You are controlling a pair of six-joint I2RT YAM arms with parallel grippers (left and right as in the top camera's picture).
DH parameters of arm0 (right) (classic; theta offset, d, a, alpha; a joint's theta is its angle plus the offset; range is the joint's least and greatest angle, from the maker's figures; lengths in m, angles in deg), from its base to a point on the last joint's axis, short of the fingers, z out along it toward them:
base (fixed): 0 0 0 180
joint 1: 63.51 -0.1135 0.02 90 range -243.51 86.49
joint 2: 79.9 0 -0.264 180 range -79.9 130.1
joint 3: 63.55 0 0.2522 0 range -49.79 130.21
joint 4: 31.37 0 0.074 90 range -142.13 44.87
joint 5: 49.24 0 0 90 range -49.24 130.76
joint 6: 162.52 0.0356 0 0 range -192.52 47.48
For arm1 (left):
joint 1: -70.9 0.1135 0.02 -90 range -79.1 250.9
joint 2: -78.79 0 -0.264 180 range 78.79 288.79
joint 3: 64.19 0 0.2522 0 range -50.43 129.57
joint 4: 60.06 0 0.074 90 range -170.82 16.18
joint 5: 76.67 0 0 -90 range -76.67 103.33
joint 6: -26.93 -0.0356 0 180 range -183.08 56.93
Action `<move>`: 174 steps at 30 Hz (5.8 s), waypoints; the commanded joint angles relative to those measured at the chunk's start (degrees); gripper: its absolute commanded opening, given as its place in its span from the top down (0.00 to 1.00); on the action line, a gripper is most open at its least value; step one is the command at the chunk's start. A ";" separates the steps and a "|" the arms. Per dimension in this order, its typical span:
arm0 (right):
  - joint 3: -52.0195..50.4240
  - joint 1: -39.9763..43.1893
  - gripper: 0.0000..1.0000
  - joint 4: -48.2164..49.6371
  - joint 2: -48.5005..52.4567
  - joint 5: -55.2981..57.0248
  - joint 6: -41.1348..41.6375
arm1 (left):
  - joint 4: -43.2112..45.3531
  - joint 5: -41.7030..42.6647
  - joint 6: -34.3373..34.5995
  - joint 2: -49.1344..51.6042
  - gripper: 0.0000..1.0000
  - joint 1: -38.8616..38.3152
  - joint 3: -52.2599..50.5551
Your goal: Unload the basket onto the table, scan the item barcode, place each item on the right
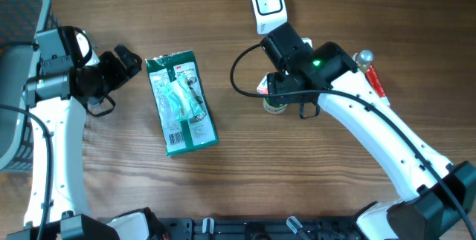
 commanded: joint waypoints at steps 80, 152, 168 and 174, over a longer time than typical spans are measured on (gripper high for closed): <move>-0.83 3.85 0.00 8.39 9.42 -18.40 1.66 | 0.17 -0.31 -1.14 -0.31 0.00 -0.11 0.46; -12.85 0.72 0.01 20.79 8.98 -1.53 13.84 | 0.17 -0.31 -1.14 -0.31 0.00 -0.11 0.46; -16.92 0.72 0.14 26.86 9.01 -4.04 17.73 | 0.17 -0.31 -1.14 -0.31 0.00 -0.11 0.46; -16.94 0.72 0.21 26.86 9.01 -3.93 17.07 | 0.15 -0.31 -1.14 -0.31 0.00 -0.11 0.46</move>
